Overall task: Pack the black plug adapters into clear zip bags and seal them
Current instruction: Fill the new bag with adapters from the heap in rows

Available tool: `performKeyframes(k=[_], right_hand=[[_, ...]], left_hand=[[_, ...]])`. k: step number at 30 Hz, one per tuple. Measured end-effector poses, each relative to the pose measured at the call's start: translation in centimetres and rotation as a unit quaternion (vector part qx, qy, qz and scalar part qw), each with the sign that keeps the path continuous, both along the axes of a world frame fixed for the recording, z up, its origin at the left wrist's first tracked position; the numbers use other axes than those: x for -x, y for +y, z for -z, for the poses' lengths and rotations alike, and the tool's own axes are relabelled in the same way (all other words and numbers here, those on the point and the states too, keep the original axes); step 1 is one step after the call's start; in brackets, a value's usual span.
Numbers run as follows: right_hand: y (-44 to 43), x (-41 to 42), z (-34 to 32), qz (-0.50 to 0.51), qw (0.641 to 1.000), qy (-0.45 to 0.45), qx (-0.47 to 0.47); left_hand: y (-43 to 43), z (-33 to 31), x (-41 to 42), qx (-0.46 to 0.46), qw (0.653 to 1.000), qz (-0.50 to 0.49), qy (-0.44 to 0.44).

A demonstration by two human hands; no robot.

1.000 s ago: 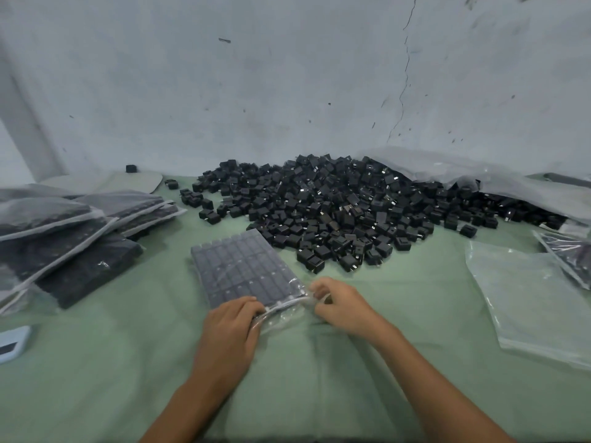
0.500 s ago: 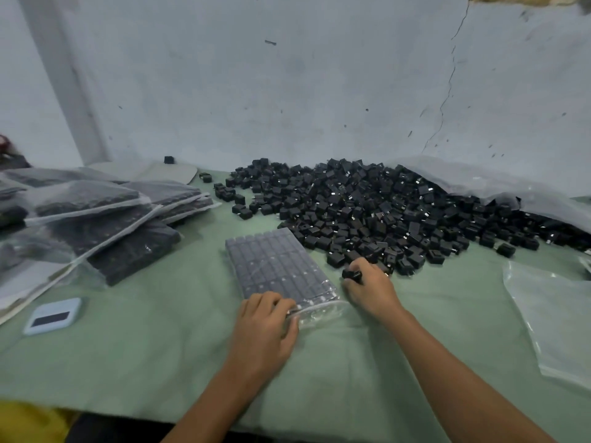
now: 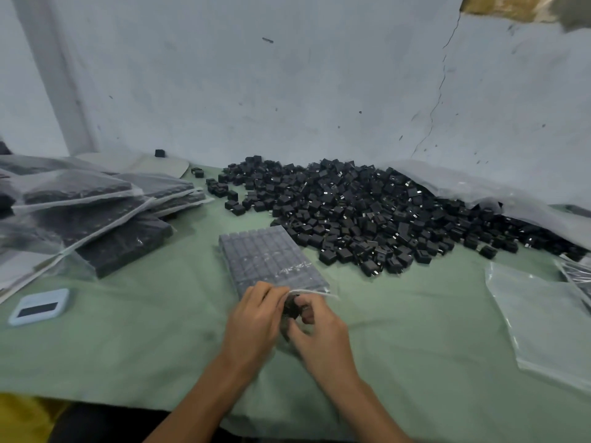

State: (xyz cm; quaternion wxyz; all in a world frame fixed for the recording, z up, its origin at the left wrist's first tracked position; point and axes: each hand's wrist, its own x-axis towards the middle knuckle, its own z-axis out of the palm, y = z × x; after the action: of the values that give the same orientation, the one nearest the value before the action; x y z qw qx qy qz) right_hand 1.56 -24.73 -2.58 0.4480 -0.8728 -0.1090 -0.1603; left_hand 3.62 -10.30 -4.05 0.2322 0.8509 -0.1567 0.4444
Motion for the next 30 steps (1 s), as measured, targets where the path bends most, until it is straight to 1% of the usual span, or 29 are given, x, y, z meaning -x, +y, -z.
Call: performKeyframes(k=[2,4,6,8,9,11,14,18,20,22,24,25,28,30], right_hand=[[1.2,-0.2,0.2,0.016,0.999,-0.003,-0.032],[2.1,0.1,0.3,0.029,0.997,-0.042,-0.062],[2.7,0.3,0.4,0.055,0.991,-0.097,-0.071],[2.7,0.3,0.2,0.081,0.988,-0.117,-0.065],[2.6,0.4,0.2,0.079,0.989,-0.122,-0.040],[2.2,0.4,0.3,0.047,0.988,-0.137,0.056],[2.0,0.5,0.7,0.007,0.970,-0.166,0.176],[1.4,-0.1,-0.2,-0.030,0.950,-0.212,0.228],[1.2,-0.4,-0.1,-0.062,0.944,-0.165,0.279],[1.3,-0.6,0.3,-0.090,0.946,-0.079,0.301],[1.4,-1.9,0.5,-0.101,0.940,-0.030,0.325],[1.6,-2.8,0.4,-0.103,0.930,-0.017,0.352],[2.6,-6.0,-0.5,-0.101,0.877,0.042,0.468],[3.3,-7.9,-1.1,-0.098,0.855,0.081,0.503]], left_hand=[[0.1,0.0,0.1,0.005,1.000,0.003,0.006],[0.2,0.1,0.1,0.009,1.000,0.015,0.010],[0.3,0.0,0.2,0.017,1.000,0.024,0.010],[0.4,-0.2,0.3,0.020,0.999,0.024,0.010],[0.4,-0.3,0.4,0.022,0.999,0.024,0.013],[0.2,-0.4,0.5,0.028,0.999,0.022,0.021],[0.2,-0.6,1.0,0.030,0.998,0.031,0.036],[0.2,-1.3,1.7,0.028,0.997,0.036,0.064],[0.2,-1.6,2.1,0.024,0.995,0.042,0.085],[0.2,-2.0,2.6,0.016,0.993,0.051,0.103],[0.3,-2.7,2.8,0.024,0.990,0.062,0.125],[0.4,-3.1,2.8,0.025,0.988,0.066,0.135],[0.6,-4.3,2.6,0.012,0.985,0.071,0.159],[0.8,-4.8,2.6,0.015,0.983,0.076,0.169]])
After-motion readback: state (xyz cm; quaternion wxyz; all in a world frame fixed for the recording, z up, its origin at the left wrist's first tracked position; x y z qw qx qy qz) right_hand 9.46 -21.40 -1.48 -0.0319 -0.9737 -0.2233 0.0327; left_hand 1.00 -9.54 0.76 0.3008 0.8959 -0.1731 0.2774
